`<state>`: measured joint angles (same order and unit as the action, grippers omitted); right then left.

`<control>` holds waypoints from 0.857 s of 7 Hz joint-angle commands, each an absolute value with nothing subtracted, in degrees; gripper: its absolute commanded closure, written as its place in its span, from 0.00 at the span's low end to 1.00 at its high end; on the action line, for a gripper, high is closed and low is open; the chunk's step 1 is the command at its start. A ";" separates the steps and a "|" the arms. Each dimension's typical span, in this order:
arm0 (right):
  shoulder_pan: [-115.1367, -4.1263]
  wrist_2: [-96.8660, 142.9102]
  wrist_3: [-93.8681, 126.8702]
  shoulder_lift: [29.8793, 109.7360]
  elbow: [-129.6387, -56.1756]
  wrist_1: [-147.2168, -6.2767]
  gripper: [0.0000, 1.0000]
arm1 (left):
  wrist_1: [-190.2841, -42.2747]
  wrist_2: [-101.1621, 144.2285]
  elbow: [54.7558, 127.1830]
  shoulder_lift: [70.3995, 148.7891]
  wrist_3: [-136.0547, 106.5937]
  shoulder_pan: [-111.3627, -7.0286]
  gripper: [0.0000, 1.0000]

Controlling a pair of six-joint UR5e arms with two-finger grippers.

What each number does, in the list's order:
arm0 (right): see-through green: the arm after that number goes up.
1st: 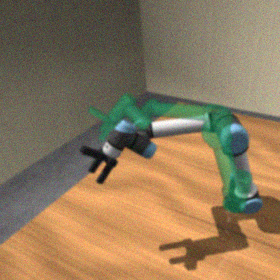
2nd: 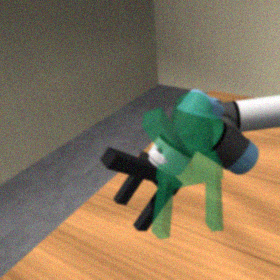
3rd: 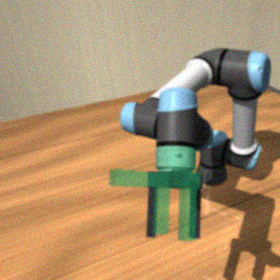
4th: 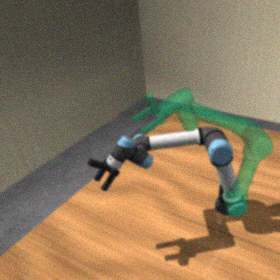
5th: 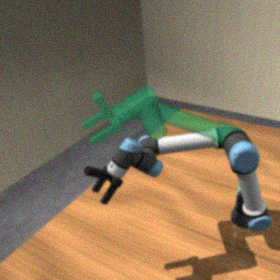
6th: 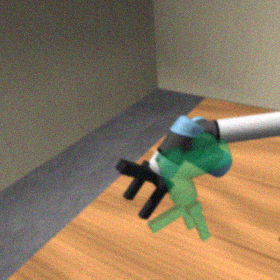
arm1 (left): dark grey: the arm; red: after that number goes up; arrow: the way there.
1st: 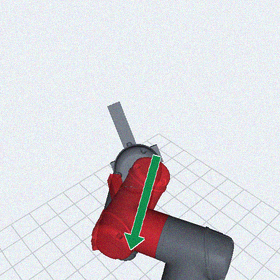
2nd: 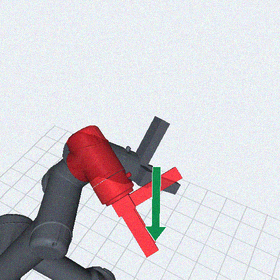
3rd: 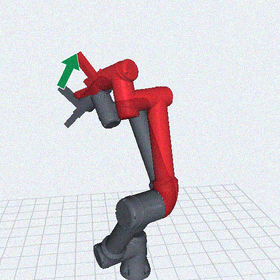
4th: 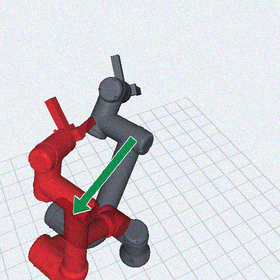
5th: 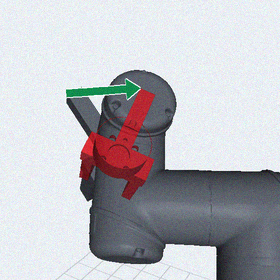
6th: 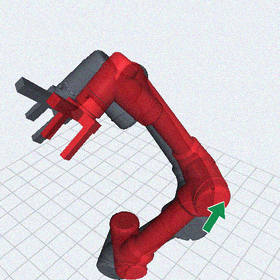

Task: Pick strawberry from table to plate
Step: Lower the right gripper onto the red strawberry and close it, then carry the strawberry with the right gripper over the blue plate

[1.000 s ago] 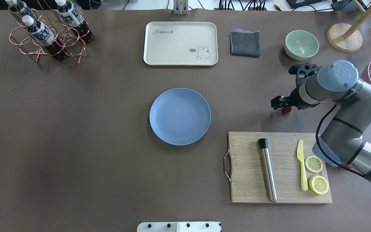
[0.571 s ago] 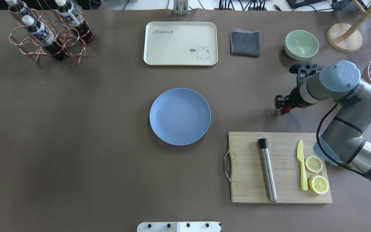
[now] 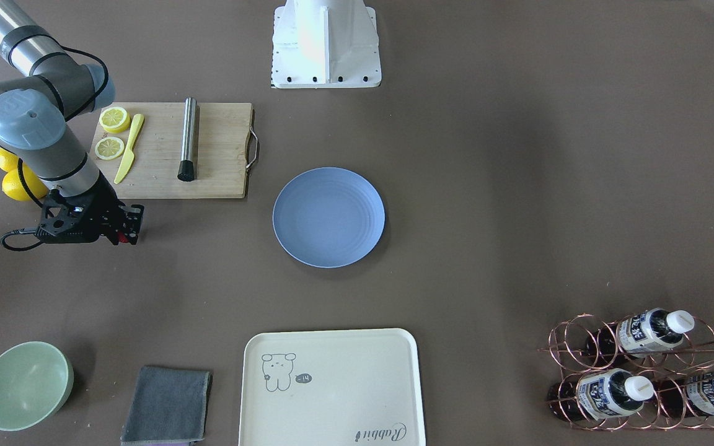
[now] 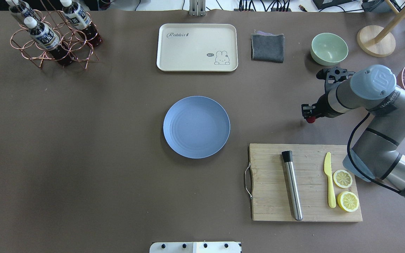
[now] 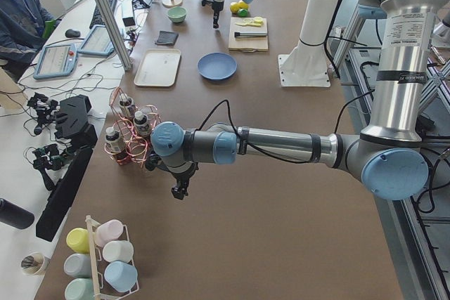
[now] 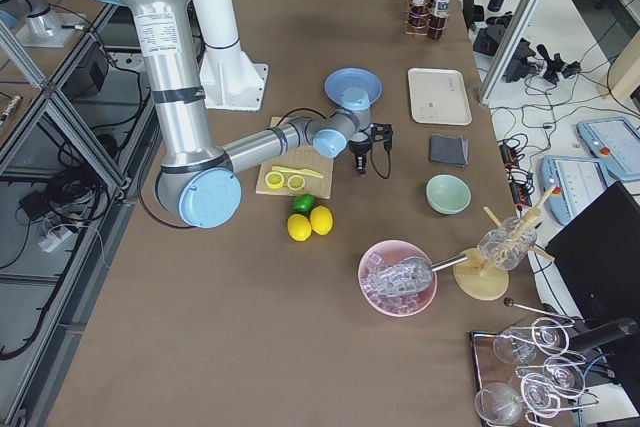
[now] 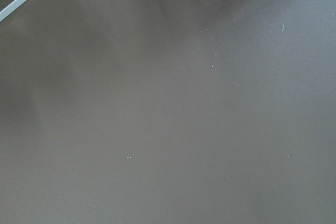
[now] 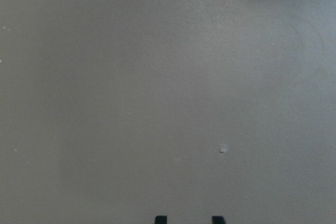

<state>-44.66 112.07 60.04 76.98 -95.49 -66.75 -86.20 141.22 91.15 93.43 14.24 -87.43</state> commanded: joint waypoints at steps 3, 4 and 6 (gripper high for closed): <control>-41.86 111.72 80.11 61.82 -96.86 -82.34 1.00 | -85.52 138.96 90.62 93.25 14.15 -87.36 0.01; -38.70 109.10 85.90 59.35 -96.68 -83.48 1.00 | -85.52 138.96 90.53 93.25 14.06 -87.36 0.01; -32.72 102.68 95.23 52.60 -94.85 -87.96 1.00 | -85.43 135.98 90.79 93.25 13.97 -87.36 0.01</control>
